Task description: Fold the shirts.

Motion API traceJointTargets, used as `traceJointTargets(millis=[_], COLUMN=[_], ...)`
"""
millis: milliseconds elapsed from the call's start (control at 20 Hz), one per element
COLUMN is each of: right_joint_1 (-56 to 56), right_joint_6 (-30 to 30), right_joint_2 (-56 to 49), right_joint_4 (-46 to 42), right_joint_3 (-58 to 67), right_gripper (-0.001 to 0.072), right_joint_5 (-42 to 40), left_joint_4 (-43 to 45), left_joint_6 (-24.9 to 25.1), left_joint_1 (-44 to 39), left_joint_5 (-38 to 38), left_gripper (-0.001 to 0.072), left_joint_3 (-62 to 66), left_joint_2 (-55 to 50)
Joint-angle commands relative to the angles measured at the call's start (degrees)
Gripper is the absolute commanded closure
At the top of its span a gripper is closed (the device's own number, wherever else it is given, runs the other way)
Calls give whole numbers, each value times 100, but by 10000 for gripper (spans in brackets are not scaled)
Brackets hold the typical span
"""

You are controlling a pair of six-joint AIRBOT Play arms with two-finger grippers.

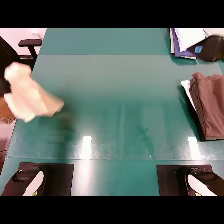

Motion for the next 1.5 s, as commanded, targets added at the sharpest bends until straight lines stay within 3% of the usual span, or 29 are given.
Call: traceJointTargets(millis=[0, 250, 550, 600, 650, 700, 850, 1000, 1250, 1450], right_joint_1=[7, 7, 4, 4, 4, 4, 4, 4, 7, 7], right_joint_6=[2, 2, 2, 2, 2, 2, 2, 2, 2, 9], right_joint_2=[-2, -2, -2, -2, 0, -2, -2, -2, -2, 0], right_joint_4=[-11, -15, -20, -17, -17, -17, -20, -17, -15, -2], right_joint_3=[529, 654, 654, 654, 654, 654, 654, 654, 632, 367], right_gripper=[694, 693, 693, 693, 693, 694, 693, 694, 693, 693], right_joint_5=[-260, -197, -199, -190, -168, -140, -87, -87, -94, -90], left_joint_4=[-249, -177, -153, -328, -487, -533, 59, 197, -1360, -2291], left_joint_6=[50, 48, 114, 289, 413, 409, 330, 138, 101, 610], left_joint_1=[-960, -2319, -4747, -5025, -5200, -5294, -4968, -3770, -2017, -1843], left_joint_5=[-175, -195, -57, 68, 203, 319, 345, 415, 1421, 2011], left_gripper=[686, 686, 678, 556, 215, 111, 111, 111, 111, 112], left_joint_3=[1425, 1626, 1626, 1626, 1626, 1626, 1628, 1624, 1241, 1241], left_joint_2=[-136, -1217, -3499, -3873, -4148, -4347, -4347, -4146, -4597, -5512])
